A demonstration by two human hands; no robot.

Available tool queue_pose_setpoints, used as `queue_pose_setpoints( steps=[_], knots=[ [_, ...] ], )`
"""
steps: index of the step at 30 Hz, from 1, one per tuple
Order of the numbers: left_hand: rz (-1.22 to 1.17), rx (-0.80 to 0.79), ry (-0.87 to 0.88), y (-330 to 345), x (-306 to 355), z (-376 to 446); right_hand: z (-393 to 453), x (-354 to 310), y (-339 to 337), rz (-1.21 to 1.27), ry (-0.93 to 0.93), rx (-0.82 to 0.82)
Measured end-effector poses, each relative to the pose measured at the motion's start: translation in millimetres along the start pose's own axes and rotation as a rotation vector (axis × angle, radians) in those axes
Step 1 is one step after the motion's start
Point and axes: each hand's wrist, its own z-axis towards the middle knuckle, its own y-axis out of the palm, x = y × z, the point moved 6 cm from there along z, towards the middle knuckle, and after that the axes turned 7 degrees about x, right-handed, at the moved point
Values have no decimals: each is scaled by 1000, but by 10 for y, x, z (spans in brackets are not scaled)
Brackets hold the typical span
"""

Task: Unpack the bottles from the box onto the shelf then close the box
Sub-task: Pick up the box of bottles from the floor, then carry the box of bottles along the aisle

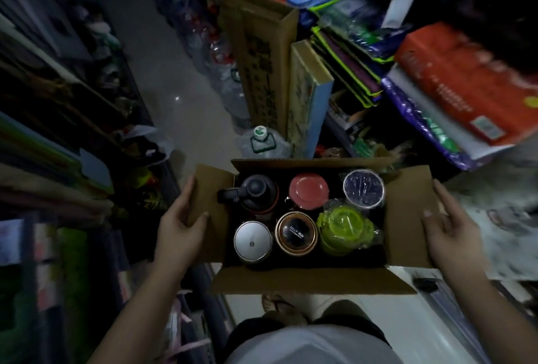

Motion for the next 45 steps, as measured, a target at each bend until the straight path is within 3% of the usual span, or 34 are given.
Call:
queue_pose_setpoints(
  steps=[10,22,29,33,38,45],
  knots=[
    [45,-324,165,948,541,-697,-972,805,-1535,70,191,274],
    [130,-1041,388,3307,1238,-2984,-3150,1973,-3587,26,578,970],
    [230,-1546,651,4592,1375,-4894,-4418,2455,-3966,153,890,1471],
    [269,-1830,783,5123,1391,-5921,-4912,2403,-4059,82,1022,1754],
    [231,-2122,884,5431,1480,-7030,-5166,2334,-4016,111,1133,2022],
    [230,-2411,1008,5521,1464,-8203,-5190,2206,-3880,20,1275,2289]
  ],
)
